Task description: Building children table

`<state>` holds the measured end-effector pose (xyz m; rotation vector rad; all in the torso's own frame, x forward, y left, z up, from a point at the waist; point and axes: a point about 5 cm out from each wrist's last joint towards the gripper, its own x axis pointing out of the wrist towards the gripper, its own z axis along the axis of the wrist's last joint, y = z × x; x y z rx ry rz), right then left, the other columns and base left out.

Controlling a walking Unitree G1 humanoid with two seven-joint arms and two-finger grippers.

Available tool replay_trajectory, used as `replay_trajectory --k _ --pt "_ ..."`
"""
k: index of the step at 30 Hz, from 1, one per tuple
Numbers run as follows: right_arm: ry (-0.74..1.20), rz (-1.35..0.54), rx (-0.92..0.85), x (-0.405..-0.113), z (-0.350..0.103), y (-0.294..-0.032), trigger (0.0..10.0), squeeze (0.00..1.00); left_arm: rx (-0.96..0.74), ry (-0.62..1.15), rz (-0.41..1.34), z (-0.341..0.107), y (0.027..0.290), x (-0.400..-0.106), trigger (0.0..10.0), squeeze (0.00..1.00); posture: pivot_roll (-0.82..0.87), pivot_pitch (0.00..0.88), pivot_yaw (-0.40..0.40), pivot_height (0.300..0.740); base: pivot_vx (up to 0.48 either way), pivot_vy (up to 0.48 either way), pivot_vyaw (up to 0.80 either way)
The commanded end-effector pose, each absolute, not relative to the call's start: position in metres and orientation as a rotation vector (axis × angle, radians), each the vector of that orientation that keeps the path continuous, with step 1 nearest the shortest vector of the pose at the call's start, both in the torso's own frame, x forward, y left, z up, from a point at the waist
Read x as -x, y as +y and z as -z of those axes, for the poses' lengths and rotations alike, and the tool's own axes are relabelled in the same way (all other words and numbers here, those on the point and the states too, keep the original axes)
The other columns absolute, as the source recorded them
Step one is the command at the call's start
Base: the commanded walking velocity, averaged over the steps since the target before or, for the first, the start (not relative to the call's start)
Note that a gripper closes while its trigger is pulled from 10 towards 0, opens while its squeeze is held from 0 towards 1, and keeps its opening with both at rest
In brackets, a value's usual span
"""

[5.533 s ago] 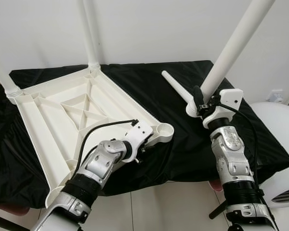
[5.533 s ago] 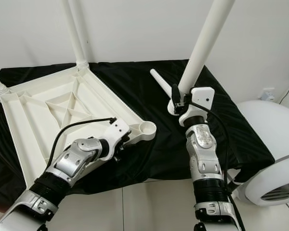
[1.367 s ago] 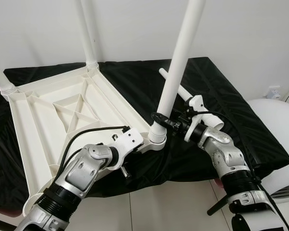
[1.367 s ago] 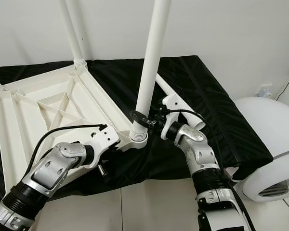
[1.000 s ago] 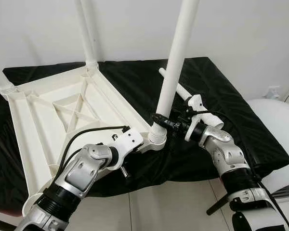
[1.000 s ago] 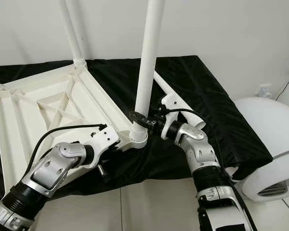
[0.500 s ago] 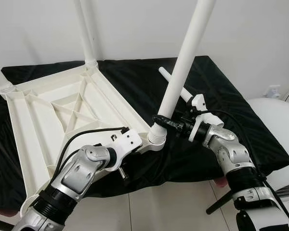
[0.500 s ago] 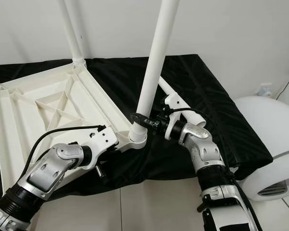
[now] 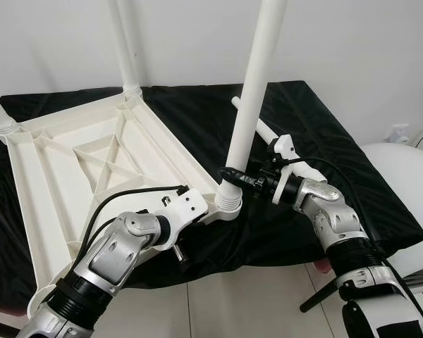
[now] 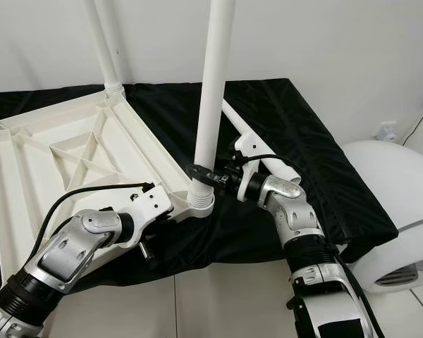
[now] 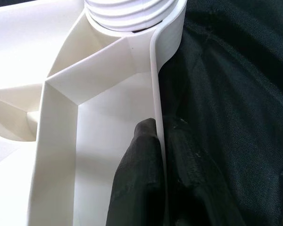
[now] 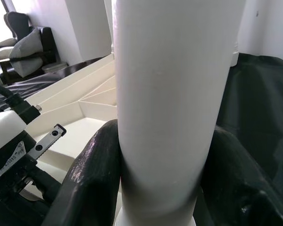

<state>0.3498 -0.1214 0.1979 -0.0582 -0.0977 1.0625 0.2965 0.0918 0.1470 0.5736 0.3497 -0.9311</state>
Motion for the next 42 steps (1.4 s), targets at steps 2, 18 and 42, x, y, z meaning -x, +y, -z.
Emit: replay_trajectory --k 2,18,42 --pt "-0.051 -1.055 0.078 -0.351 -0.188 -0.12 10.0 0.0 -0.641 0.427 0.847 -0.132 0.106 -0.297 10.0 0.0 -0.05 0.106 0.013 0.74 0.0 0.0 0.0" --pt "-0.059 -0.995 0.165 -0.358 -0.195 -0.139 10.0 0.0 -0.648 0.424 0.858 -0.133 0.105 -0.296 10.0 0.0 -0.06 0.114 0.017 0.74 0.0 0.0 0.0" --pt "-0.025 -1.065 0.129 -0.332 -0.157 -0.122 10.0 0.0 -0.643 0.42 0.864 -0.135 0.104 -0.294 10.0 0.0 -0.06 0.122 0.03 0.74 0.0 0.0 0.0"
